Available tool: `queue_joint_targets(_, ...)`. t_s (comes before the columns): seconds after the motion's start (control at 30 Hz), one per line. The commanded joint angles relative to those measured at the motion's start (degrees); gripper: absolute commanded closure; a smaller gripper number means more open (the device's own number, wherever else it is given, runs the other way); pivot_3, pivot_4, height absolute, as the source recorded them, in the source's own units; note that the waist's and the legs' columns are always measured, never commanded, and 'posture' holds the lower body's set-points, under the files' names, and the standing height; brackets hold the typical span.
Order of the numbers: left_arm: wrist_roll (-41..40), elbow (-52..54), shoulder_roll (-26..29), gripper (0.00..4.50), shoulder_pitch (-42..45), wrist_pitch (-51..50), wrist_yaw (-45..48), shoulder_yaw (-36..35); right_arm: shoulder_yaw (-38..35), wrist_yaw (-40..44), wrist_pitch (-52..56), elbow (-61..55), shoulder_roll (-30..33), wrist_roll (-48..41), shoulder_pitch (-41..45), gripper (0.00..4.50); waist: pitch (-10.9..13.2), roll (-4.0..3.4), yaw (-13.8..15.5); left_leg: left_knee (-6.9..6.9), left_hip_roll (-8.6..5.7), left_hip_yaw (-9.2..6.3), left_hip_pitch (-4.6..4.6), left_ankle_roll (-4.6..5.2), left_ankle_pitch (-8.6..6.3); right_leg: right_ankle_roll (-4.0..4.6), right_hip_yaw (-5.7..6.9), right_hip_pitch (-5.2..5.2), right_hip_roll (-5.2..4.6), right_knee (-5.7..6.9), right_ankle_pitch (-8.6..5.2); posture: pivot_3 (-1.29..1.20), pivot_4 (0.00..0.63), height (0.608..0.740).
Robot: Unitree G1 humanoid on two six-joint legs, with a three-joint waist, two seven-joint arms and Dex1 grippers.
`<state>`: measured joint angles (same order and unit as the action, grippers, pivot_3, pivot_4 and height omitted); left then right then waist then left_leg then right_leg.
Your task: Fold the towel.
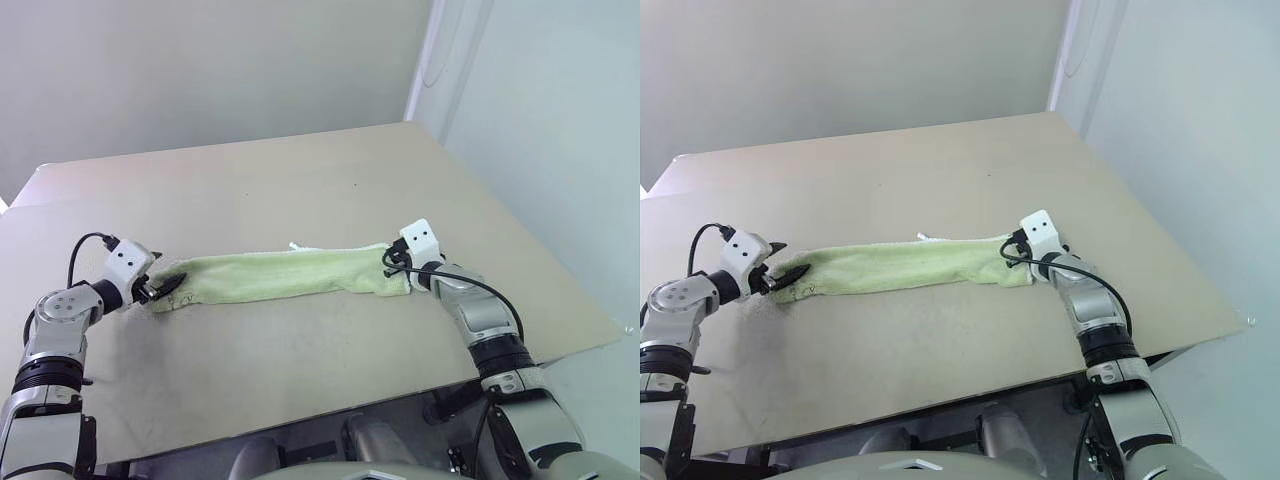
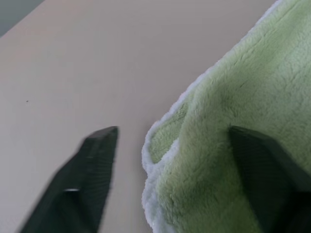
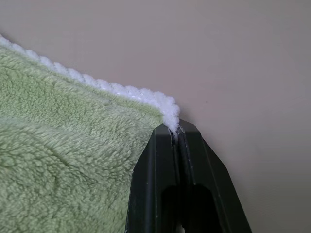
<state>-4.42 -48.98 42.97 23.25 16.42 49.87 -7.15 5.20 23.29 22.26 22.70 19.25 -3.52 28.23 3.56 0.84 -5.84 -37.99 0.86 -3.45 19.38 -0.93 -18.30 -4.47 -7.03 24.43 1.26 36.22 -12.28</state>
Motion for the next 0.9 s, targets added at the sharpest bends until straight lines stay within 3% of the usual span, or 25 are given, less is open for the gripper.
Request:
queue_joint_targets(0.03, -2.35, 1.47, 0.43, 0.00, 1.50, -1.51, 1.92, -1.40, -1.05, 0.48, 1.21, -1.43, -0.52, -0.48, 2.56, 4.04, 0.00, 0.00, -0.07, 0.00, 0.00, 0.00, 0.00, 0.00, 0.00, 0.00, 0.00, 0.00, 0.00, 0.00, 0.00, 0.00, 0.000, 0.740)
queue_joint_targets(0.17, -3.37, 2.55, 1.12, 0.00, 1.14, -3.14, 4.13, -1.76, -2.44, 0.62, 2.24, -2.87, -0.64, -1.53, 2.93, 2.88, 0.00, 0.00, -0.14, 0.00, 0.00, -0.01, -0.01, 0.00, 0.00, 0.00, 0.00, 0.00, 0.00, 0.02, 0.00, 0.00, 0.000, 0.740)
queue_joint_targets(0.33, -5.82, 5.99, 2.88, 0.00, -0.39, -6.97, 7.53, -3.13, -9.91, -0.26, 3.78, -9.41, -1.60, -8.13, 3.82, 1.05, 0.01, -0.01, -0.17, 0.00, 0.00, -0.03, 0.01, 0.00, 0.00, -0.01, 0.01, 0.01, 0.00, 0.04, 0.00, 0.00, 0.000, 0.740)
queue_joint_targets(0.47, -8.85, 11.68, 4.86, 0.00, -3.17, -13.39, 11.09, -4.21, -14.84, 1.92, 14.05, -19.83, -1.22, -17.55, 2.67, 1.05, 0.01, -0.02, -0.24, 0.01, 0.01, -0.04, 0.02, 0.00, 0.00, -0.02, 0.02, 0.02, 0.00, 0.04, 0.00, 0.00, 0.000, 0.740)
queue_joint_targets(0.63, -13.07, 17.44, 7.63, 0.00, -4.88, -22.29, 13.95, -6.95, -21.90, 2.37, 38.68, -32.08, 0.17, -34.63, -1.64, 1.05, -0.01, 0.02, 0.10, 0.01, 0.03, -0.09, 0.02, 0.00, 0.00, 0.00, 0.08, 0.02, 0.00, 0.06, -0.02, 0.00, 0.000, 0.740)
queue_joint_targets(0.77, -14.06, 18.66, 10.19, 0.00, -5.35, -24.99, 16.12, -8.02, -31.41, -0.21, 59.49, -35.98, -1.08, -48.49, -5.29, 1.05, 0.00, -0.01, 0.20, 0.01, 0.04, -0.14, 0.02, 0.00, 0.00, 0.17, 0.15, 0.00, 0.00, 0.05, -0.13, 0.00, 0.000, 0.740)
queue_joint_targets(0.9, -16.39, 23.44, 10.60, 0.00, -6.77, -28.91, 17.82, -9.00, -39.82, -5.52, 69.74, -34.75, -5.07, -57.27, -6.42, 1.05, 0.04, -0.11, -0.07, 0.01, 0.03, -0.05, -0.01, 0.00, 0.00, 0.20, 0.07, 0.00, -0.01, 0.04, -0.14, 0.00, 0.000, 0.740)
